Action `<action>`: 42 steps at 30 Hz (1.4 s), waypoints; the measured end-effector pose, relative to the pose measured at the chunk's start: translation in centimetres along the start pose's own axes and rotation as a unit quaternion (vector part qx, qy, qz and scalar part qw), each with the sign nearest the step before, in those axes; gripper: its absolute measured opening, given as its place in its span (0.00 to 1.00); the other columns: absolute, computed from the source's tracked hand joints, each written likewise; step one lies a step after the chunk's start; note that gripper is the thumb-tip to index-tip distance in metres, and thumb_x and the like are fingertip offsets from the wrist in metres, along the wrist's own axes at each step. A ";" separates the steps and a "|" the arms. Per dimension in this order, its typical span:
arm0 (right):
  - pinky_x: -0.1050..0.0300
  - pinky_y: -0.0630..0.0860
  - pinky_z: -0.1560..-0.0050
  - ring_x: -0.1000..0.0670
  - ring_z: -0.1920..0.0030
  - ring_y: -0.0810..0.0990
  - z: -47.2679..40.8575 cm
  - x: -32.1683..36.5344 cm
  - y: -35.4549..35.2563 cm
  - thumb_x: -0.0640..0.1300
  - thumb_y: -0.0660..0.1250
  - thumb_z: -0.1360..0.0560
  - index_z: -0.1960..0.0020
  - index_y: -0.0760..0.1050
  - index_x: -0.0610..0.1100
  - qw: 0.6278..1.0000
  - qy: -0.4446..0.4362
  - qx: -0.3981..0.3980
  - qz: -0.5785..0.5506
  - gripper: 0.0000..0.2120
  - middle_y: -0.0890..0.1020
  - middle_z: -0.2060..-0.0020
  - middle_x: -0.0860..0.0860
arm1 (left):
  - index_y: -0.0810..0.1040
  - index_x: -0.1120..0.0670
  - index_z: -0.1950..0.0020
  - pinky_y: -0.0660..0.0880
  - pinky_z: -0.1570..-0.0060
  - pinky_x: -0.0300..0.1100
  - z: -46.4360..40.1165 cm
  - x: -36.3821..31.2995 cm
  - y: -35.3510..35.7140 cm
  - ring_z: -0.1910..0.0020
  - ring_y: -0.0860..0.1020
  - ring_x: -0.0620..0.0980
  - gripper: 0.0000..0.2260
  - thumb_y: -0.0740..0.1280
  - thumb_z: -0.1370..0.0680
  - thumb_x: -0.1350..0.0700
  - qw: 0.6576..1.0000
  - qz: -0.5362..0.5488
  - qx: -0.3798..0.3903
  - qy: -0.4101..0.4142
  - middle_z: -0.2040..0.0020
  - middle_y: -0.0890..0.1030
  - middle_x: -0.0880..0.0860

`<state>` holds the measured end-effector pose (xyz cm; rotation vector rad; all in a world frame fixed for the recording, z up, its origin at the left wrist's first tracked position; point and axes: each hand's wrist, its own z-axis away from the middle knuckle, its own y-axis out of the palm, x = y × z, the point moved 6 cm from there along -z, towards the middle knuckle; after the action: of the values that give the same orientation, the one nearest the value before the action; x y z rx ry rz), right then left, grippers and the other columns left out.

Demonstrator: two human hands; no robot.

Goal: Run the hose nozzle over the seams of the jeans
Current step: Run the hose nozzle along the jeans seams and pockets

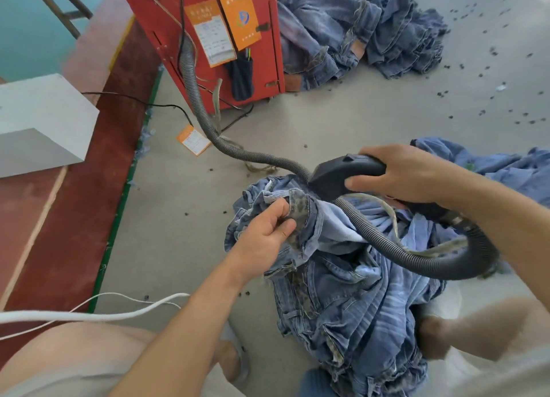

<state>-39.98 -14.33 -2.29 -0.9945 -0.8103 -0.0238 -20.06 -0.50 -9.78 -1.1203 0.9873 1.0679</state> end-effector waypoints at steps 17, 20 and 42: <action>0.57 0.75 0.72 0.50 0.75 0.75 -0.7 -0.1 2.3 0.58 0.73 0.23 0.51 0.81 0.56 0.981 -0.003 0.122 -0.153 0.07 0.79 0.71 0.51 | 0.60 0.52 0.58 0.62 0.62 0.33 1.4 -1.6 1.5 0.63 0.64 0.43 0.15 0.63 0.19 0.65 0.948 -0.283 0.015 0.143 0.63 0.65 0.45; 0.57 0.75 0.71 0.49 0.74 0.76 -0.9 -0.9 1.6 0.57 0.73 0.23 0.51 0.81 0.57 0.982 0.018 0.107 -0.154 0.05 0.79 0.71 0.51 | 0.61 0.54 0.58 0.62 0.62 0.38 1.4 -1.3 0.9 0.64 0.62 0.46 0.12 0.62 0.19 0.62 0.952 -0.276 -0.009 0.132 0.63 0.65 0.46; 0.63 0.69 0.71 0.58 0.72 0.77 0.2 2.1 1.5 0.58 0.71 0.22 0.53 0.75 0.54 0.996 -0.033 -0.085 -0.007 0.09 0.79 0.71 0.56 | 0.76 0.39 0.56 0.71 0.50 0.33 1.1 -0.3 0.8 0.58 0.72 0.36 0.15 0.61 0.18 0.60 1.000 -0.011 -0.004 0.015 0.59 0.75 0.36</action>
<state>-38.06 -12.66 -2.03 -1.1550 -0.8865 -0.0728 -20.88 0.58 -9.48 -1.1532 0.9930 1.0410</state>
